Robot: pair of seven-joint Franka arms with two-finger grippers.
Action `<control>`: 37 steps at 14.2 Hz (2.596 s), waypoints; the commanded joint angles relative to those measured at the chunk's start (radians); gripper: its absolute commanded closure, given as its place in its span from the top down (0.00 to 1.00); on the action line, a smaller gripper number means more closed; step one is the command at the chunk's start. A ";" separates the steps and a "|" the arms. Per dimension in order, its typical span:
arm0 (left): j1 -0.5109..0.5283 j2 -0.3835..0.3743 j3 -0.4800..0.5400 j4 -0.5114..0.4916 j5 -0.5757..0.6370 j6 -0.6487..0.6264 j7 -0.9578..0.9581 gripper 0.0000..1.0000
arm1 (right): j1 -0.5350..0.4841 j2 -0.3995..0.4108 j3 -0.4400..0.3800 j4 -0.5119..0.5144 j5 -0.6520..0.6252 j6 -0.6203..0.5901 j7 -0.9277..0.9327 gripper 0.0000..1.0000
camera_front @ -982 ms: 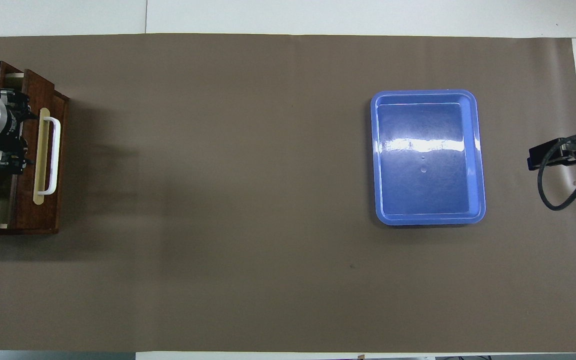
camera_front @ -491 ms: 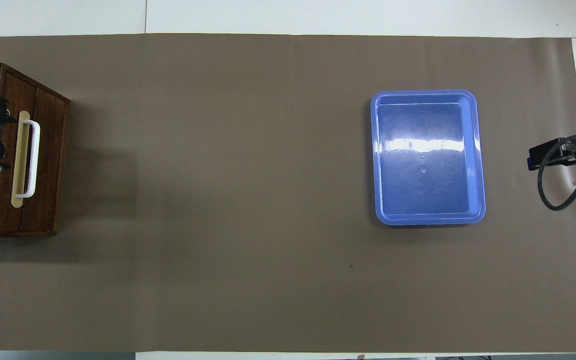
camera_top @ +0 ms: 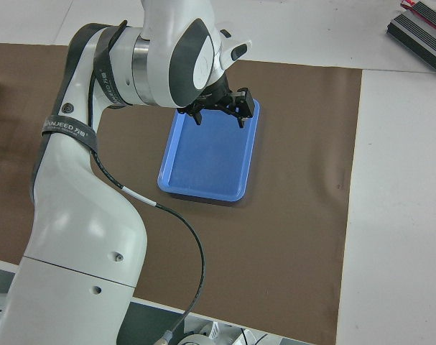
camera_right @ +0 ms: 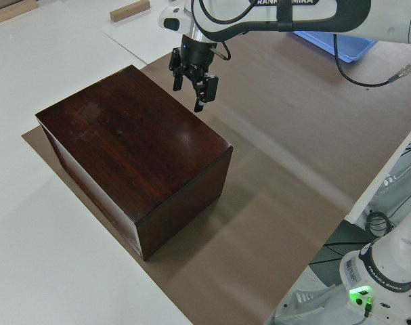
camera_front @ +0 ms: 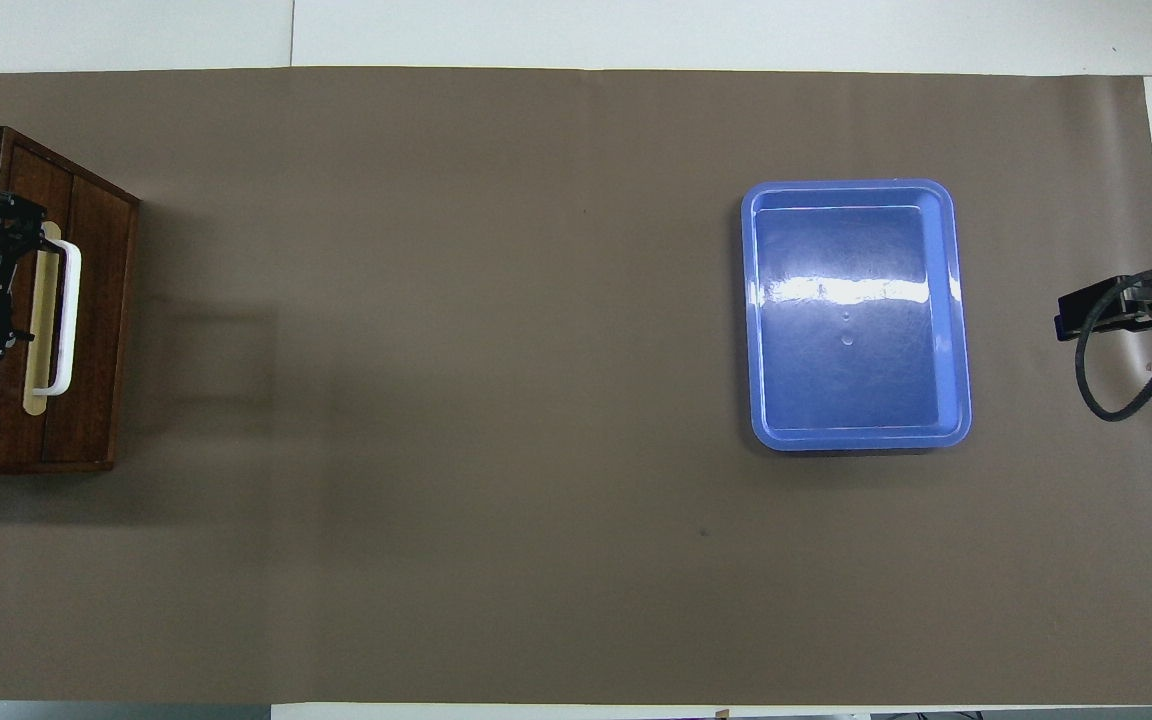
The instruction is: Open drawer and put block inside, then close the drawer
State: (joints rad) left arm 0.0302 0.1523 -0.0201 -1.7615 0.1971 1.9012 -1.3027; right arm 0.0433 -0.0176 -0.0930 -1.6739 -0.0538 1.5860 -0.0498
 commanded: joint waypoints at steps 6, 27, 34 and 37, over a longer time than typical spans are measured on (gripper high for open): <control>-0.061 -0.115 0.003 0.062 -0.183 -0.246 0.562 1.00 | -0.011 -0.022 0.010 -0.023 -0.014 -0.001 -0.019 1.00; -0.072 -0.145 -0.021 0.111 -0.212 -0.375 1.180 1.00 | -0.011 -0.022 0.010 -0.021 -0.014 -0.001 -0.019 1.00; -0.070 -0.138 -0.017 0.120 -0.212 -0.334 1.182 1.00 | -0.011 -0.022 0.010 -0.023 -0.014 -0.001 -0.019 1.00; -0.070 -0.137 -0.018 0.119 -0.212 -0.315 1.183 1.00 | -0.011 -0.022 0.010 -0.023 -0.014 -0.001 -0.019 1.00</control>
State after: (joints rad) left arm -0.0456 0.0097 -0.0384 -1.6541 -0.0064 1.5718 -0.1365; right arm 0.0434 -0.0177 -0.0930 -1.6740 -0.0538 1.5860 -0.0498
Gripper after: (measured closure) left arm 0.000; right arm 0.000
